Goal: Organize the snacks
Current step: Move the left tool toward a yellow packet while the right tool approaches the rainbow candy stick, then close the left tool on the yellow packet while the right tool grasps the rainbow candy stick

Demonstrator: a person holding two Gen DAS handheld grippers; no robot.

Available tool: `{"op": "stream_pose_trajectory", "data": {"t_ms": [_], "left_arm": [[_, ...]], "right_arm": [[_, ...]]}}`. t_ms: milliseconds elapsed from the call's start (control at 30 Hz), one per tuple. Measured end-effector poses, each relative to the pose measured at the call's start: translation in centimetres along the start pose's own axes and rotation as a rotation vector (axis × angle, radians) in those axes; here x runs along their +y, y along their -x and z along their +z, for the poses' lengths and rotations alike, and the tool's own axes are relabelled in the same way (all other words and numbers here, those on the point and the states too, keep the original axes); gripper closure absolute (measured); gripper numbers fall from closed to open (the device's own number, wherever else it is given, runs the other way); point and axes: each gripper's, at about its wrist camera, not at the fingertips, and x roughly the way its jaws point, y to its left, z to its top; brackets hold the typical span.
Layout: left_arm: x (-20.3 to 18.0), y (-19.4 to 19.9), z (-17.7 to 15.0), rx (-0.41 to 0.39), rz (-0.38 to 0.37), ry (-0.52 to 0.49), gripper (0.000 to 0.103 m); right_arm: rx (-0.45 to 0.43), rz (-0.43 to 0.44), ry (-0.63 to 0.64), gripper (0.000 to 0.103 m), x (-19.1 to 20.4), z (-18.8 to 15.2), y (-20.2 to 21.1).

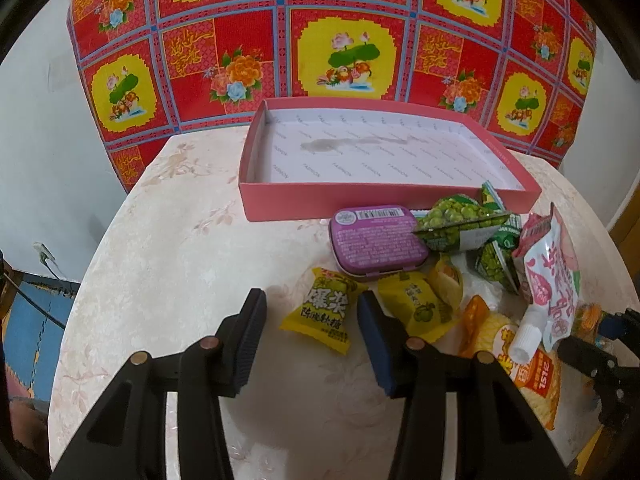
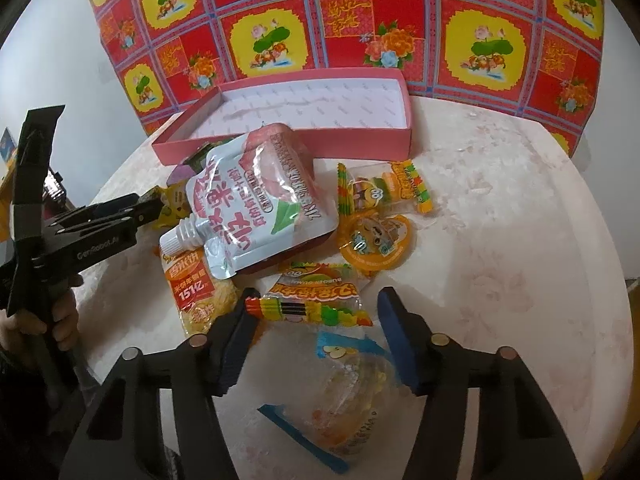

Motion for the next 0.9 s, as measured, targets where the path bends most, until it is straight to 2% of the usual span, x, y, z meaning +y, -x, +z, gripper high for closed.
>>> {"op": "stream_pose_trajectory", "data": {"t_ms": [167, 267, 333, 367, 600, 900], "left_arm": [[0.0, 0.0, 0.1, 0.008, 0.004, 0.003, 0.053], [-0.1, 0.1, 0.1, 0.013, 0.009, 0.009, 0.057], [-0.1, 0.2, 0.1, 0.018, 0.003, 0.006, 0.067], [-0.2, 0.2, 0.1, 0.022, 0.001, 0.006, 0.069], [-0.3, 0.8, 0.0, 0.038, -0.037, 0.013, 0.069], [-0.6, 3.3, 1.0, 0.000, -0.047, 0.016, 0.070]], "right_arm": [[0.007, -0.001, -0.015, 0.071, -0.5, 0.1, 0.2], [0.012, 0.005, -0.026, 0.073, -0.7, 0.1, 0.3], [0.014, 0.009, -0.032, 0.074, -0.8, 0.1, 0.4], [0.013, 0.011, -0.037, 0.074, -0.9, 0.2, 0.5], [-0.012, 0.017, -0.041, 0.075, -0.9, 0.6, 1.6], [-0.056, 0.034, -0.029, 0.075, -0.7, 1.7, 3.2]]}}
